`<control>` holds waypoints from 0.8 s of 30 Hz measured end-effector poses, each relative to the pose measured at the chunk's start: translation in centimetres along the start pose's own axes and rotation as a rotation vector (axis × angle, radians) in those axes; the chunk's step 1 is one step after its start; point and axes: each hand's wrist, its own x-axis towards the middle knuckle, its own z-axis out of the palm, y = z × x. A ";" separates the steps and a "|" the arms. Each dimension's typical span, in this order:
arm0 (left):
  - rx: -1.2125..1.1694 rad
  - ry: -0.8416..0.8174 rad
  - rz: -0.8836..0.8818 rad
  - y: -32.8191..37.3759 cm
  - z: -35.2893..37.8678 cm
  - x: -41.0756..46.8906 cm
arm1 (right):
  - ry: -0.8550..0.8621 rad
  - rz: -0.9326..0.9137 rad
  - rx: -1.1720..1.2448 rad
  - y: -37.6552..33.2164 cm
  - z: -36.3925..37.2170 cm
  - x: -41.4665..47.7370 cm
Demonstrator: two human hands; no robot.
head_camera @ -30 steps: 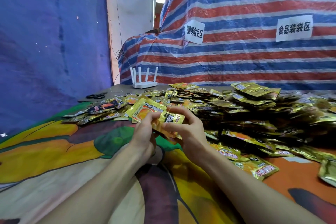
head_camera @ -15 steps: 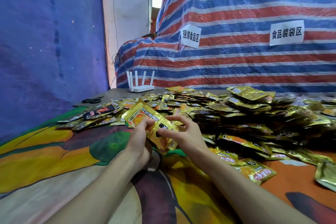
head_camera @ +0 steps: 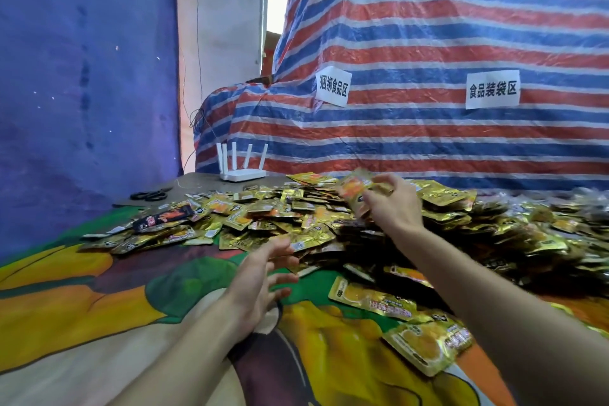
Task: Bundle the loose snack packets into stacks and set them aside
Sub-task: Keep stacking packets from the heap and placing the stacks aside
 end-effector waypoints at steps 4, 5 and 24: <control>0.037 0.024 -0.001 -0.4 -0.1 0.5 | 0.009 -0.084 -0.394 1.6 -0.9 3.3; 0.036 0.027 0.002 -0.5 -0.1 0.6 | -0.021 -0.095 -0.516 2.1 -0.8 3.4; 0.775 0.361 0.389 1.1 0.2 2.9 | -0.203 -0.239 -1.064 -0.4 4.3 2.1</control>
